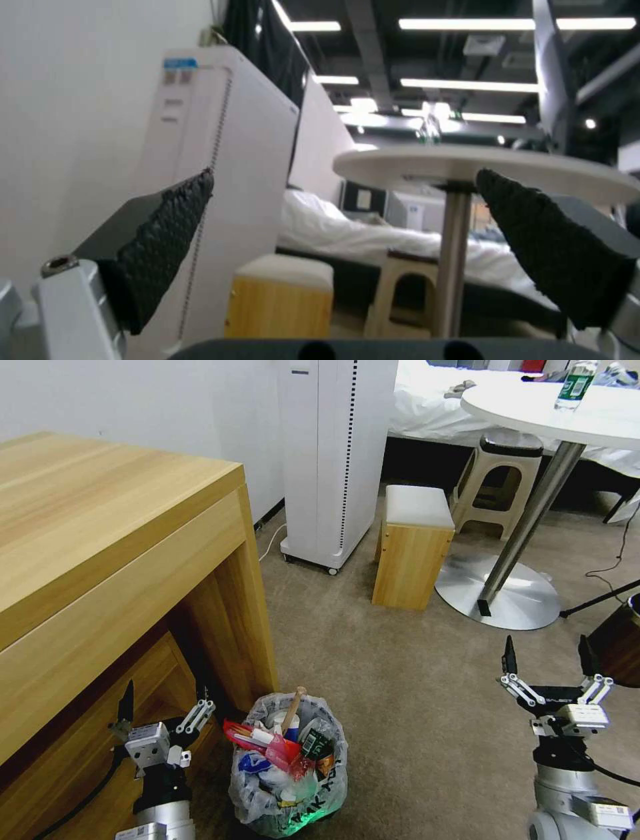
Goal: Pick up the trash bin and place the garbage on the floor into it.
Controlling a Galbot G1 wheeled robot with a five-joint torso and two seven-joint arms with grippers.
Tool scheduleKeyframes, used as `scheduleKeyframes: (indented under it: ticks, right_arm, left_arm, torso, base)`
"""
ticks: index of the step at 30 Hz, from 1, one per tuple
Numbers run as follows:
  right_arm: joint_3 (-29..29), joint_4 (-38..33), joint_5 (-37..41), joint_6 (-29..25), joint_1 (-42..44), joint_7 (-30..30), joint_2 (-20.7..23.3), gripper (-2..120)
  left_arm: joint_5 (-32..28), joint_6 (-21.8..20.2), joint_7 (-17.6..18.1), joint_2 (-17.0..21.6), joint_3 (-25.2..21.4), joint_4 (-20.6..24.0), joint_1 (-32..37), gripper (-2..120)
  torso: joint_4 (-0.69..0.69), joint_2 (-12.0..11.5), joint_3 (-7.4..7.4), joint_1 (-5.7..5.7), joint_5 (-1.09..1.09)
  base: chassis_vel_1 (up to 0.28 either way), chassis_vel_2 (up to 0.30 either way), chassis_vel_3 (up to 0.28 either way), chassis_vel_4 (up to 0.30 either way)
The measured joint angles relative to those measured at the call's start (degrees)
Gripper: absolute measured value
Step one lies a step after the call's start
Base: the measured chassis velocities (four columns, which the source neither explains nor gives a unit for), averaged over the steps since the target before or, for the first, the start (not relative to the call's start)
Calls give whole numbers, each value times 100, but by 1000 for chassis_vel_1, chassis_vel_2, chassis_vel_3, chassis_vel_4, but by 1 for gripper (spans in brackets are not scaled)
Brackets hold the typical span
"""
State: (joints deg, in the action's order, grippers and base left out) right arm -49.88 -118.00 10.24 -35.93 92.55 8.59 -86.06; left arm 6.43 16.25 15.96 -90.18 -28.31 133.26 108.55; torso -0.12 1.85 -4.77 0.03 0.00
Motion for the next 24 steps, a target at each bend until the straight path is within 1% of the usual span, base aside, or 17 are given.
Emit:
scheduleKeyframes:
  ticks: [4,8,14,24]
  right_arm:
    - [-76,-133,153,85,312,-53,-2,100]
    - [-107,-250,98,90,552,-53,4,100]
    - [-202,-449,61,201,587,-55,135,100]
    - [-210,-456,54,207,577,-57,146,100]
  left_arm:
    - [0,-25,-4,64,-45,128,156,100]
    - [8,-46,9,130,-124,195,275,100]
    - [19,-171,52,195,-189,268,345,100]
    - [20,-185,63,200,-188,272,346,100]
  torso:
    - [-1,0,0,0,0]
    - [-2,0,0,0,0]
    - [-1,0,0,0,-1]
    - [-1,0,0,0,0]
  base:
    - [0,0,0,0]
    - [0,0,0,0]
    - [0,0,0,0]
    - [0,0,0,0]
